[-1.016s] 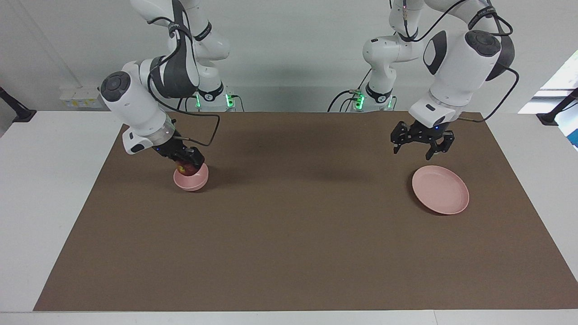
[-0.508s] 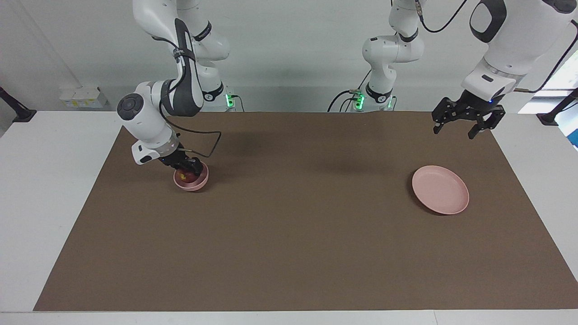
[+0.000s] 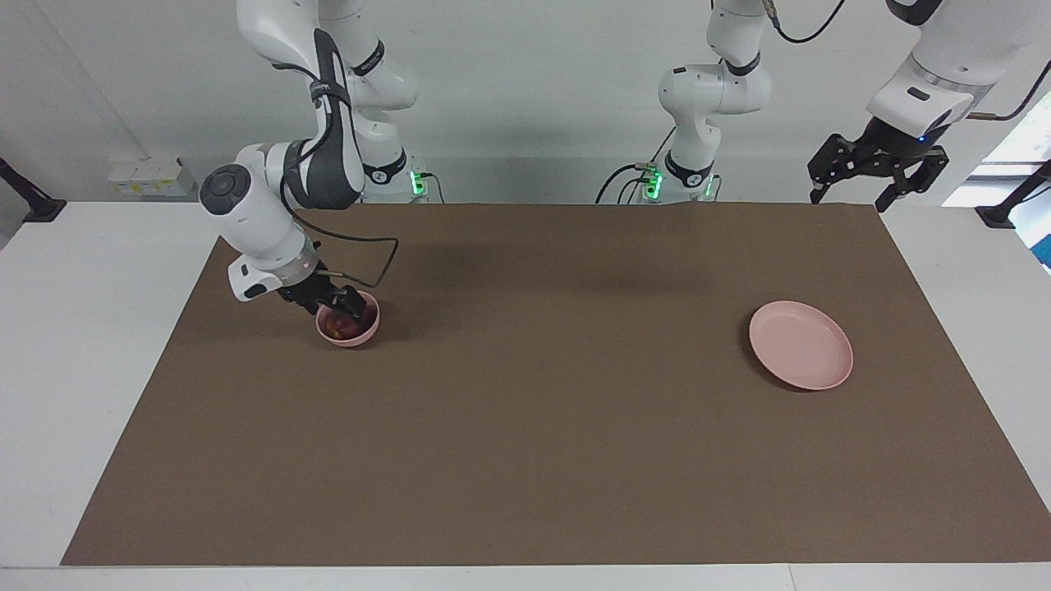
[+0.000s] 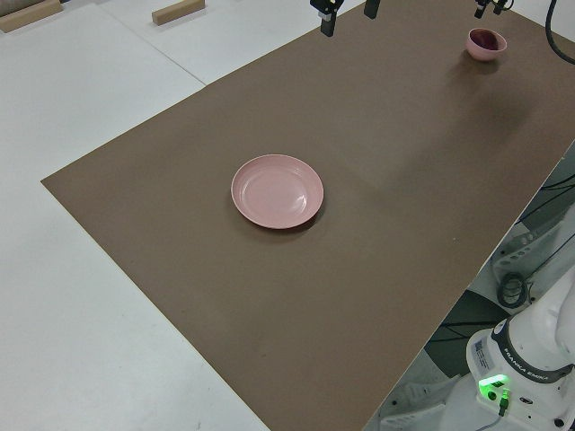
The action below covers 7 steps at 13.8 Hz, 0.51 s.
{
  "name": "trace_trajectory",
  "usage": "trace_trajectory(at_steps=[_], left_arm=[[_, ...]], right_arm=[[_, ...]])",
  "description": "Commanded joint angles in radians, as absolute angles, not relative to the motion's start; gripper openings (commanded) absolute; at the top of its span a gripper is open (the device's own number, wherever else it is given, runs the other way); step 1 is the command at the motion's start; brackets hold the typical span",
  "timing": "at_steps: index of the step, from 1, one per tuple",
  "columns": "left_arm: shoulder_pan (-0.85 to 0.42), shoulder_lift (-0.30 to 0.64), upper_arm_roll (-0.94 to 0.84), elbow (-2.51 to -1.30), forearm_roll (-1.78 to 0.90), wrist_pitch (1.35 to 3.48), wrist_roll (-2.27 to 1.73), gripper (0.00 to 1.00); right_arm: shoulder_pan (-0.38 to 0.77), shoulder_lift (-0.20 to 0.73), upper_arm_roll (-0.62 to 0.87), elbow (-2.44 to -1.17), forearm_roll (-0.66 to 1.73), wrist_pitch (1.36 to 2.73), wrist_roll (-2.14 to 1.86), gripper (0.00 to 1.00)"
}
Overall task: Move apple from plate to bowl
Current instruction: 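Open the right gripper and lift it away from the bowl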
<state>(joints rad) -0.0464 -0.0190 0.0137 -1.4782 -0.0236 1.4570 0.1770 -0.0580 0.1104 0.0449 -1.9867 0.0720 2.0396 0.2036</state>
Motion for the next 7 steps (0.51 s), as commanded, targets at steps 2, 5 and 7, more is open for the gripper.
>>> trace_trajectory(at_steps=[2, 5, 7], left_arm=[[-0.049, -0.029, 0.020, -1.486, -0.002, 1.453, 0.176, 1.00], [-0.049, -0.029, 0.020, -1.486, 0.009, 1.459, 0.178, 1.00], [-0.049, -0.029, 0.020, -1.485, 0.021, 1.460, 0.179, 1.00]], right_arm=[[-0.072, 0.110, 0.057, -1.867, -0.001, 1.951, 0.114, 1.00], [-0.074, 0.110, 0.057, -1.775, -0.021, 1.901, 0.020, 1.00], [-0.074, 0.109, 0.058, -1.715, -0.021, 1.849, 0.008, 1.00]])
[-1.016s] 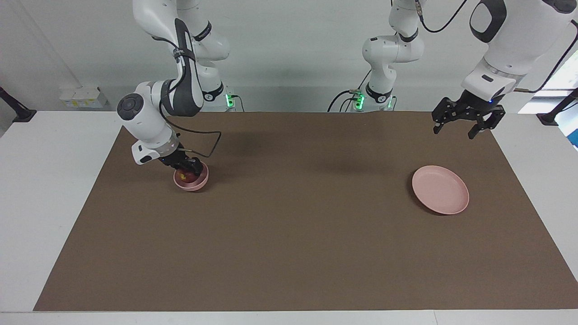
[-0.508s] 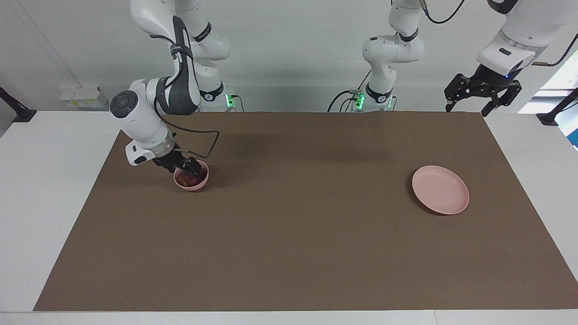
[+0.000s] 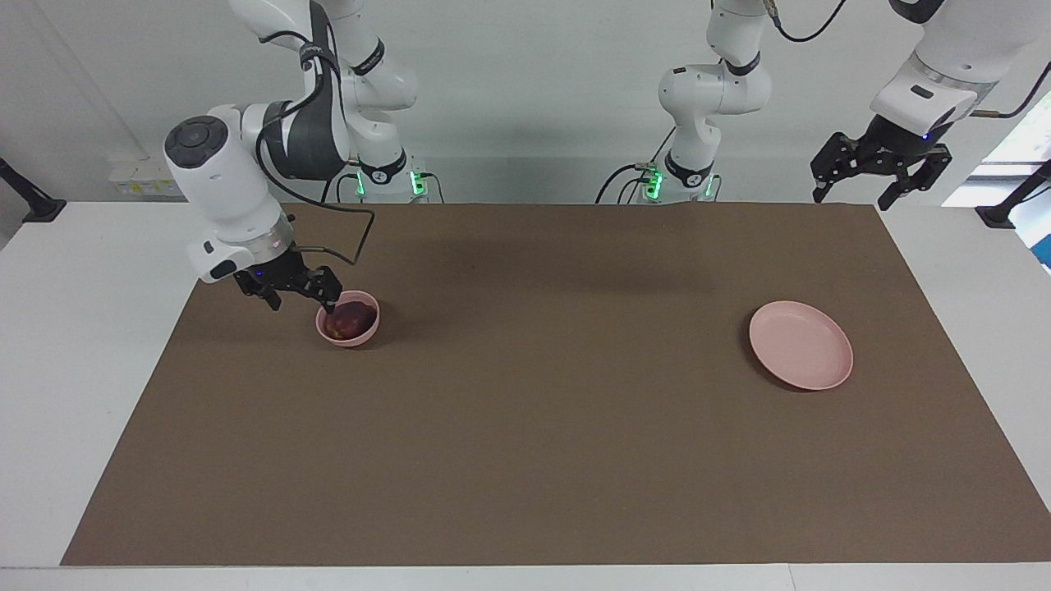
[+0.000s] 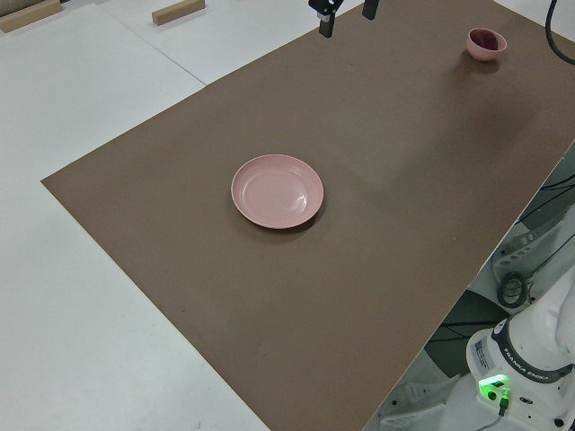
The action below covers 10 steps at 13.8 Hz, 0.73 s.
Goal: Move apple from plate to bowl
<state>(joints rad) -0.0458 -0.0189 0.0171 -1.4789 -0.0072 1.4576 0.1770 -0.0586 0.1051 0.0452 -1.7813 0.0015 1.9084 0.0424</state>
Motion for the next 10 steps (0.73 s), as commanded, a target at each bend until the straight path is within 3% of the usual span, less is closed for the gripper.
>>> trace_trajectory(at_steps=[1, 8, 10], left_arm=[[-0.049, -0.028, 0.020, -1.482, 0.021, 1.463, 0.179, 1.00], [-0.049, -0.028, 0.026, -1.482, 0.014, 1.465, 0.176, 1.00], [-0.048, -0.029, 0.028, -1.483, 0.011, 1.463, 0.176, 1.00]], right_arm=[[-0.074, 0.107, 0.058, -1.682, -0.020, 1.810, 0.009, 1.00], [-0.078, 0.045, 0.045, -1.553, 0.037, 1.525, 0.144, 1.00], [-0.077, 0.014, 0.022, -1.554, 0.057, 1.499, 0.132, 1.00]])
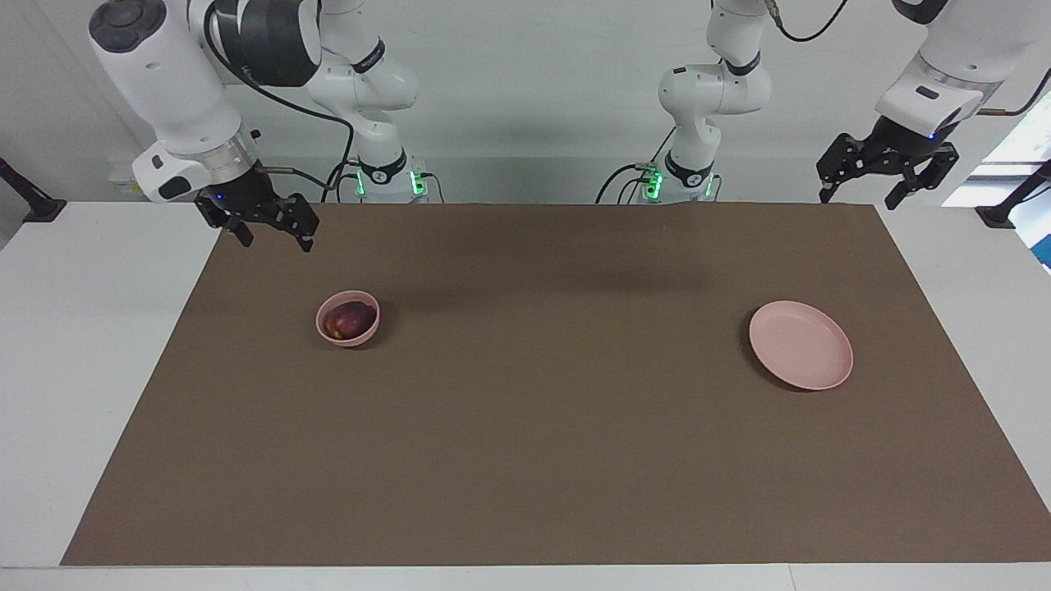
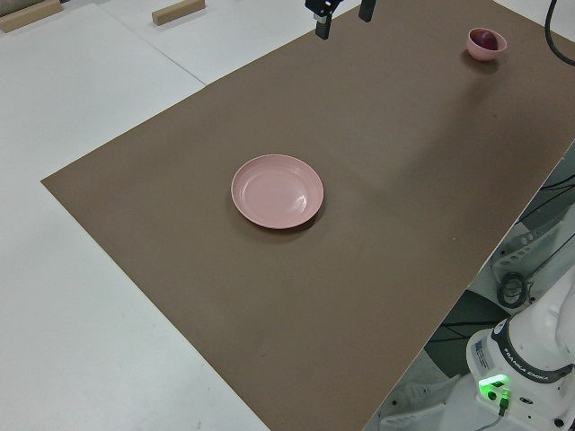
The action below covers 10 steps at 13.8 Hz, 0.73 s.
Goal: Move apple from plate to bowl
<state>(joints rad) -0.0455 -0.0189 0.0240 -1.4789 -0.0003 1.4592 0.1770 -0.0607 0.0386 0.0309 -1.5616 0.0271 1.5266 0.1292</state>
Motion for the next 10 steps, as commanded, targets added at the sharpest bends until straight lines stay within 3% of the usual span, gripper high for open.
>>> trace_trajectory(at_steps=[1, 10], left_arm=[[-0.048, -0.029, 0.028, -1.485, 0.009, 1.465, 0.178, 1.00], [-0.048, -0.029, 0.028, -1.486, 0.009, 1.465, 0.178, 1.00]], right_arm=[[-0.077, 0.009, 0.021, -1.565, 0.057, 1.503, 0.132, 1.00], [-0.060, 0.002, 0.037, -1.552, 0.002, 1.499, 0.091, 1.00]])
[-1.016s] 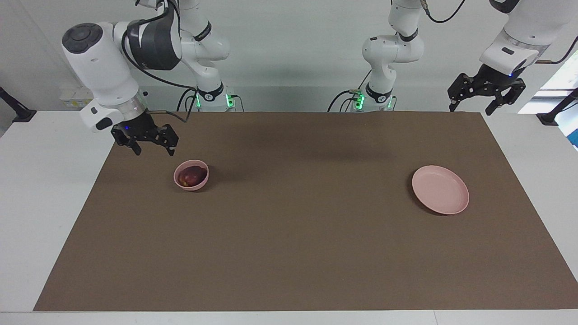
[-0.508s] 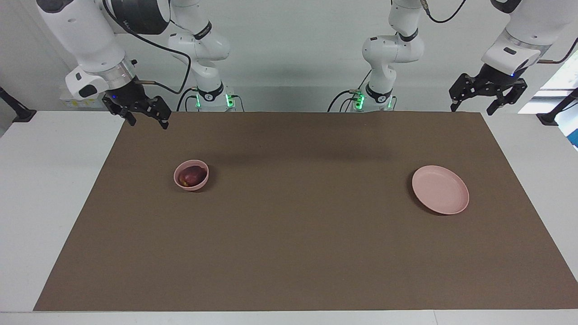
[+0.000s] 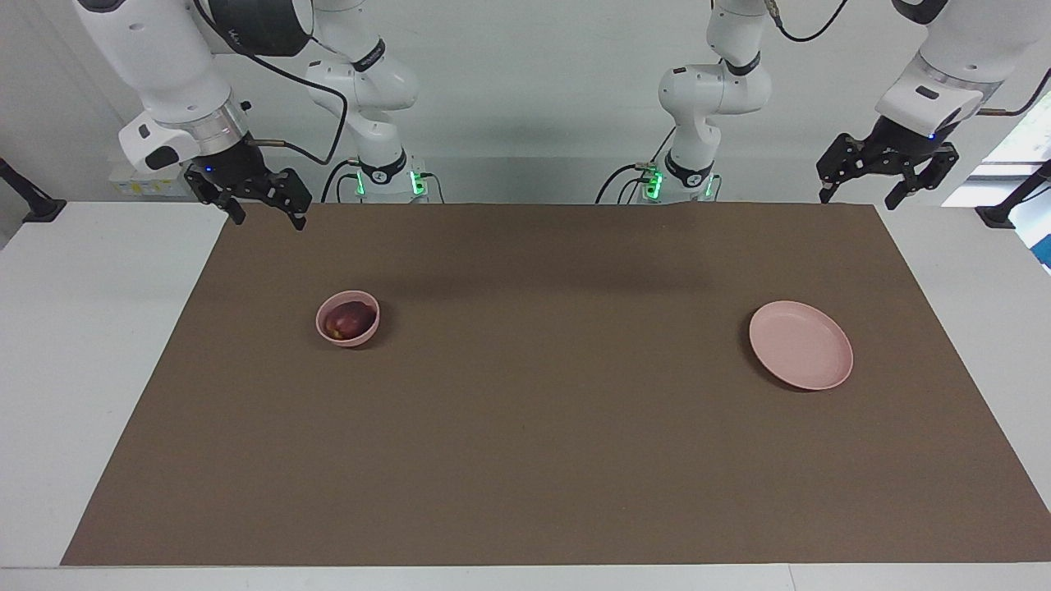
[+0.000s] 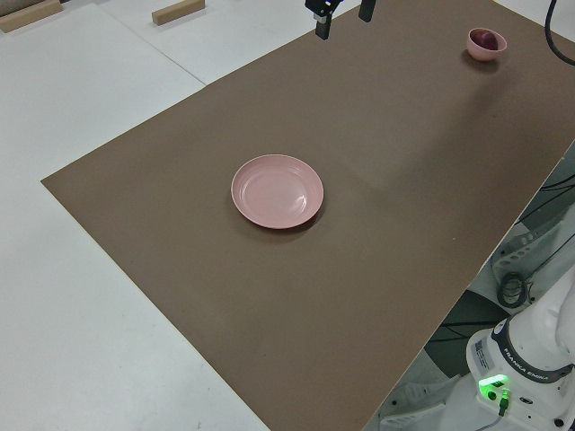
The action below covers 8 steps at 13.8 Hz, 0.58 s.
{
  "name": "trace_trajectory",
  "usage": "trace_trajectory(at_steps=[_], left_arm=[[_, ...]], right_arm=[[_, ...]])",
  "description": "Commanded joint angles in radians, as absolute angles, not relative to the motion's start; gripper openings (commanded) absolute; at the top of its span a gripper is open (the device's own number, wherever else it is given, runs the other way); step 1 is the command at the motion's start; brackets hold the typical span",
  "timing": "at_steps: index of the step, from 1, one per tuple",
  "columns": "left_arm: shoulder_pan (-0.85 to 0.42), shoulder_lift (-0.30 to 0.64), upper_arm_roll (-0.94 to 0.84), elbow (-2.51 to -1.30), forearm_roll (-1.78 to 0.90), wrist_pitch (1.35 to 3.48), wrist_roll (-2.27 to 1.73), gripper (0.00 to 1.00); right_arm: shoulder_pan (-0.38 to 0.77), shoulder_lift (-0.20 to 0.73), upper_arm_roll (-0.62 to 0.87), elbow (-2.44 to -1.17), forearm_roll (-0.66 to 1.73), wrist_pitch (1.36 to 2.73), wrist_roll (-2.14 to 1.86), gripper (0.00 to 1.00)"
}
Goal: Move apple from plate to bowl
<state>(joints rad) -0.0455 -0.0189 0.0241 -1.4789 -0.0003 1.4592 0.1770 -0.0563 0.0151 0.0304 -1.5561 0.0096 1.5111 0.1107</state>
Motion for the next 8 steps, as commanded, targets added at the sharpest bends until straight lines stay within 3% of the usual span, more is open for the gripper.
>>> trace_trajectory(at_steps=[1, 8], left_arm=[[-0.048, -0.029, 0.028, -1.486, 0.009, 1.465, 0.181, 1.00], [-0.048, -0.031, 0.029, -1.488, 0.009, 1.463, 0.187, 1.00]], right_arm=[[-0.061, 0.002, 0.037, -1.552, 0.002, 1.499, 0.092, 1.00], [-0.074, 0.000, 0.026, -1.557, 0.002, 1.509, 0.095, 1.00]])
